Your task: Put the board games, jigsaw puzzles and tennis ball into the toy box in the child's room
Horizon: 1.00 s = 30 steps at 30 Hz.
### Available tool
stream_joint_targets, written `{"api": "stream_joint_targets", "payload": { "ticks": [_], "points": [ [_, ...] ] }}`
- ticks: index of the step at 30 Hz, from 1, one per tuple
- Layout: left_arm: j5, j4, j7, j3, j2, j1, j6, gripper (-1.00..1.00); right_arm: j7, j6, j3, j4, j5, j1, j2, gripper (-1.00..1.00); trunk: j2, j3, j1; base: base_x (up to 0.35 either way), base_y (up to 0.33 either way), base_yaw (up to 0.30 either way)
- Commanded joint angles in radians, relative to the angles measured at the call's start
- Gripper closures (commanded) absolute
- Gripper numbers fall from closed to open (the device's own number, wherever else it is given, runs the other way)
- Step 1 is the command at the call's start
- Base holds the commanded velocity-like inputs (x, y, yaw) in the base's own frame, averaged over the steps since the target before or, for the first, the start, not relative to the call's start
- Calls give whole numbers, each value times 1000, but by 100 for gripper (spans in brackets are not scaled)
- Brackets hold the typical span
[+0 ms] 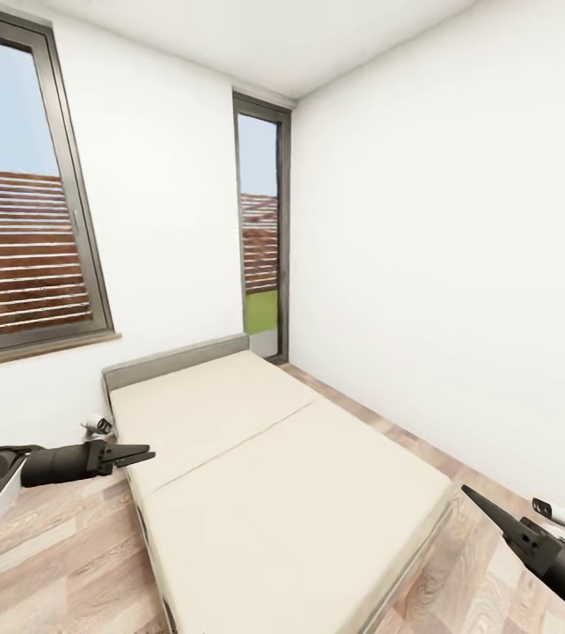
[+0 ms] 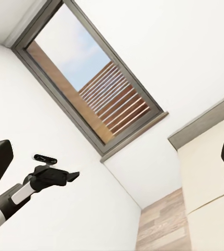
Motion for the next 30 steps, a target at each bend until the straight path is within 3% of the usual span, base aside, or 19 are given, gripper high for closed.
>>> {"api": "stream_joint_targets", "payload": {
  "ticks": [1, 17, 30],
  "points": [
    [4, 1, -3, -5, 1, -1, 11, -100, -1, 8, 0, 0, -6, 1, 0, -100, -1, 0, 0, 0, -274, 215],
    [4, 1, -3, -5, 1, -1, 11, -100, -1, 8, 0, 0, -6, 1, 0, -100, -1, 0, 0, -5, -285, 218],
    [4, 1, -3, -5, 1, 0, 11, -100, -1, 8, -1, 0, -7, 1, 0, -100, -1, 0, 0, -95, -287, 251]
  ]
}}
